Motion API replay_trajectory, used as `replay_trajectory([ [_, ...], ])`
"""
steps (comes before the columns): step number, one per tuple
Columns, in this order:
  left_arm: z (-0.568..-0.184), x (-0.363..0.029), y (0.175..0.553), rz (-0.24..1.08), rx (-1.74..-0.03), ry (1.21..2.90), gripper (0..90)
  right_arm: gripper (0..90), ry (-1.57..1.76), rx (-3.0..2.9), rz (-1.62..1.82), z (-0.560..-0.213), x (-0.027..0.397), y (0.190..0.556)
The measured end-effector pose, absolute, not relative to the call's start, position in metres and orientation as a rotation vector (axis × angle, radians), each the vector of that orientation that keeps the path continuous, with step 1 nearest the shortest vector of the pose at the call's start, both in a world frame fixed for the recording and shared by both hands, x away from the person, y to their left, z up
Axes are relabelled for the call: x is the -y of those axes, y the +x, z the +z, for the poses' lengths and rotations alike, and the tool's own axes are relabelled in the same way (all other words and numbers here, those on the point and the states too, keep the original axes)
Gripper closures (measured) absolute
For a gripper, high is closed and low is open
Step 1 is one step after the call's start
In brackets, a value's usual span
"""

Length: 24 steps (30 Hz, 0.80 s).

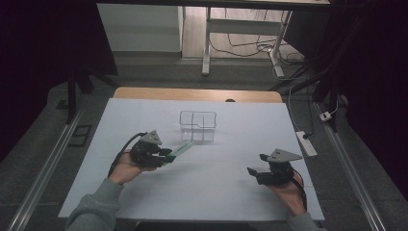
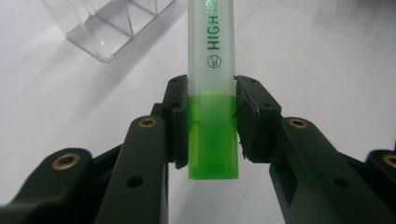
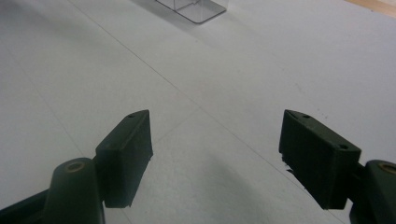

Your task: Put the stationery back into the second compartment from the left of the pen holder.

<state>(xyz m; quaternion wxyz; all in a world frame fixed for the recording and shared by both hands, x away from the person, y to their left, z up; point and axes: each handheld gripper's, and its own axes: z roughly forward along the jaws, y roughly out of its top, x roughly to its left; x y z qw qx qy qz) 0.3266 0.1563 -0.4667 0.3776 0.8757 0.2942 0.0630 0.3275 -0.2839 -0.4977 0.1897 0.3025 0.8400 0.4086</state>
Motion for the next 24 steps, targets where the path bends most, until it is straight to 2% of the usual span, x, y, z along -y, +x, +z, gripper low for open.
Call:
replay_trajectory([
  [12, -0.464, -0.144, 0.322, 0.170, -0.651, 2.277, 66.7, 25.5, 0.818, -2.368, 1.183, -0.497, 0.276, 0.325],
  [24, -0.465, -0.137, 0.319, 0.202, -0.627, 2.318, 66.6, 25.9, 0.824, -2.382, 1.210, -0.495, 0.270, 0.327],
])
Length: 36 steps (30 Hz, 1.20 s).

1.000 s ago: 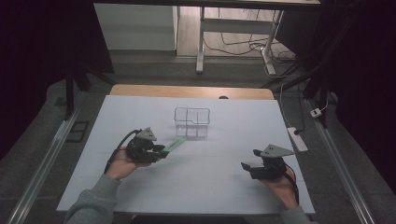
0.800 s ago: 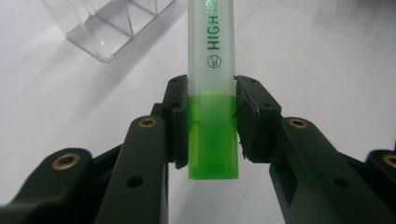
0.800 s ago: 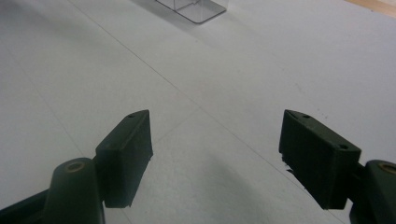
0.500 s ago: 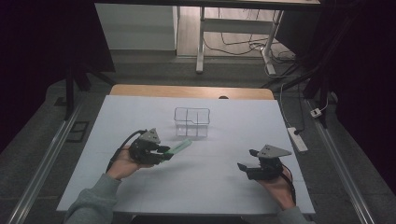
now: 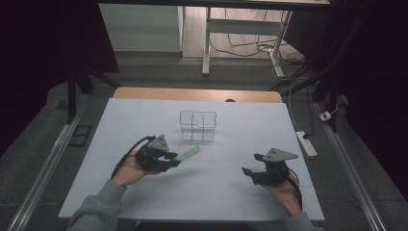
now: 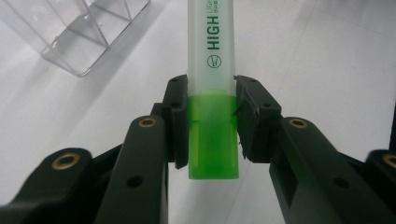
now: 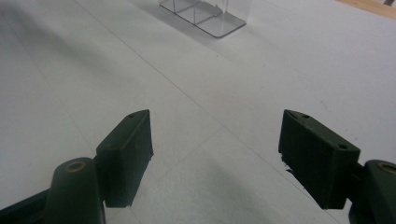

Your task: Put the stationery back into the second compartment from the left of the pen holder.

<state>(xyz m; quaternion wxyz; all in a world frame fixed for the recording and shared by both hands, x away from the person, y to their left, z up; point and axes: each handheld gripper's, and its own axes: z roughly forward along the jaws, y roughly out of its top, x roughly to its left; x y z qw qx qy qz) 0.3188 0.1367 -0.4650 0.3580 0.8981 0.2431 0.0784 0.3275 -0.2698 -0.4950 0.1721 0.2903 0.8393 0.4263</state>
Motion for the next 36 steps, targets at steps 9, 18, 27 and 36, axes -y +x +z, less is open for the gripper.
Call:
replay_trajectory([
  [9, -0.470, -0.123, 0.320, 0.187, -0.564, 2.354, 66.7, 26.8, 0.773, -2.397, 1.245, -0.481, 0.258, 0.330],
  [18, -0.470, -0.110, 0.326, 0.197, -0.549, 2.374, 66.6, 27.4, 0.683, -2.464, 1.257, -0.464, 0.238, 0.337],
  [27, -0.469, -0.096, 0.334, 0.207, -0.513, 2.399, 66.6, 28.2, 0.575, -2.520, 1.257, -0.453, 0.211, 0.343],
  [36, -0.471, -0.079, 0.336, 0.193, -0.443, 2.434, 66.6, 27.9, 0.505, -2.598, 1.206, -0.450, 0.192, 0.348],
])
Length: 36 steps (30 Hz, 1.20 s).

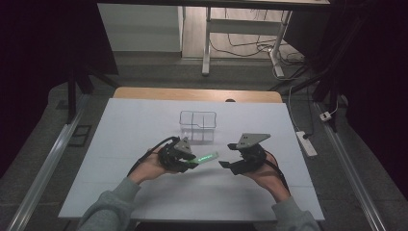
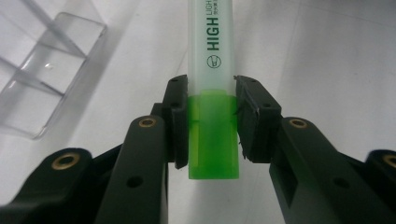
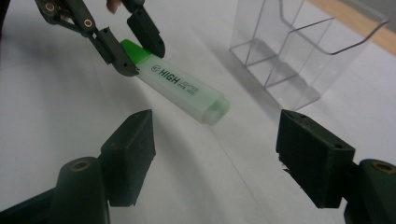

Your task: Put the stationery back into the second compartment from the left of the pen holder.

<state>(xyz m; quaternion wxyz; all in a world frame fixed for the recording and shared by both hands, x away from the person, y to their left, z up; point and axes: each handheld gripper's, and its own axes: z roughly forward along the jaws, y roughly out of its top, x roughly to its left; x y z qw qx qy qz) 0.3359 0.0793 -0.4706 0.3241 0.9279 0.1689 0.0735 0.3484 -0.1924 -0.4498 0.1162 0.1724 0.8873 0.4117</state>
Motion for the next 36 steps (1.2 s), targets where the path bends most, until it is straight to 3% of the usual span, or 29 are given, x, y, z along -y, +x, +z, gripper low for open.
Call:
replay_trajectory([
  [17, -0.478, -0.066, 0.329, 0.163, -0.315, 2.522, 66.6, 32.8, 0.292, -2.785, 1.014, -0.470, 0.158, 0.350],
  [22, -0.478, -0.062, 0.327, 0.159, -0.281, 2.530, 66.6, 38.7, 0.207, -2.817, 0.948, -0.474, 0.149, 0.347],
  [28, -0.479, -0.058, 0.323, 0.147, -0.241, 2.540, 66.5, 56.7, 0.070, -2.856, 0.803, -0.484, 0.142, 0.340],
  [36, -0.471, -0.072, 0.327, 0.164, -0.304, 2.441, 62.6, 65.0, -0.013, -2.842, 0.841, -0.483, 0.142, 0.336],
])
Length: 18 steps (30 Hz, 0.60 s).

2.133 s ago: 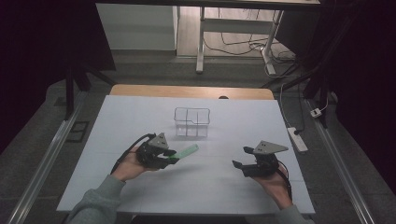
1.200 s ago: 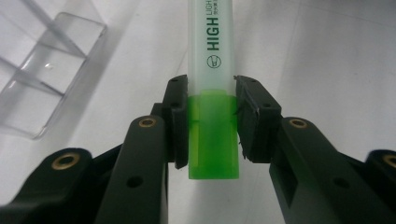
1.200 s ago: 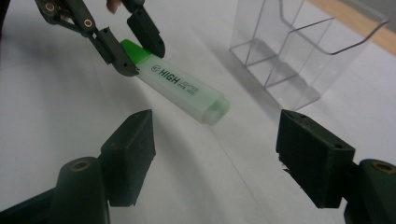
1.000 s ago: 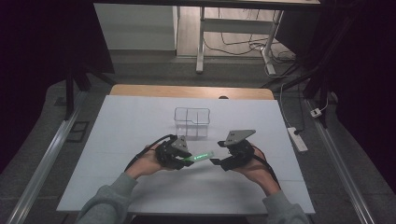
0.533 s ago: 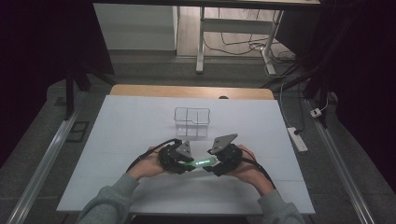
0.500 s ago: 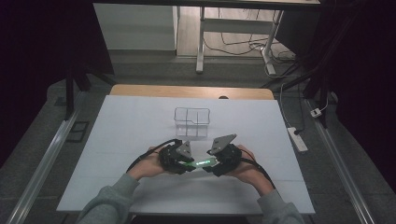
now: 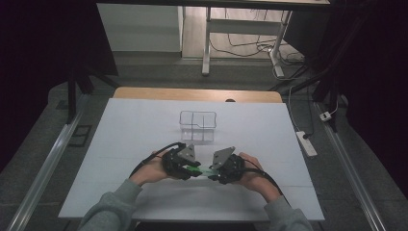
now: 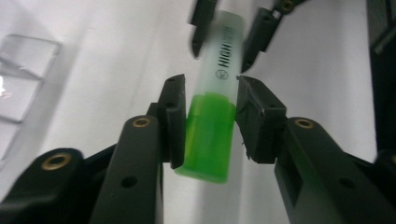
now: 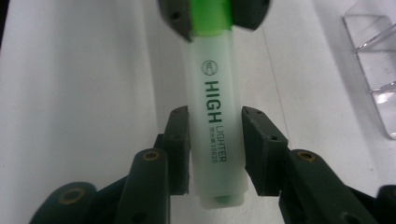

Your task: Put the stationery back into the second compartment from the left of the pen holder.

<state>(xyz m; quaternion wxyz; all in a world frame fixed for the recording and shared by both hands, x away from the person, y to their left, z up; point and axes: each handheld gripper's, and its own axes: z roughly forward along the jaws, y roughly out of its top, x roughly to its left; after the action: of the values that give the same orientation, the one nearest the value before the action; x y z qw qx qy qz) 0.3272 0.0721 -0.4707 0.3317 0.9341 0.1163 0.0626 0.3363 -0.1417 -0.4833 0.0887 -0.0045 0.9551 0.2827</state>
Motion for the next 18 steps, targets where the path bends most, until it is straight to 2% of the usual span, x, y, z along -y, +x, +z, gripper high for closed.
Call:
replay_trajectory([
  [6, -0.466, -0.084, 0.333, 0.200, -0.458, 2.321, 41.8, 65.6, 0.040, -2.803, 0.891, -0.482, 0.146, 0.340],
  [10, -0.466, -0.091, 0.335, 0.187, -0.533, 2.259, 35.6, 65.6, 0.090, -2.773, 0.931, -0.481, 0.149, 0.343],
  [18, -0.467, -0.101, 0.338, 0.140, -0.647, 2.181, 29.5, 65.6, 0.220, -2.686, 1.014, -0.475, 0.158, 0.346],
])
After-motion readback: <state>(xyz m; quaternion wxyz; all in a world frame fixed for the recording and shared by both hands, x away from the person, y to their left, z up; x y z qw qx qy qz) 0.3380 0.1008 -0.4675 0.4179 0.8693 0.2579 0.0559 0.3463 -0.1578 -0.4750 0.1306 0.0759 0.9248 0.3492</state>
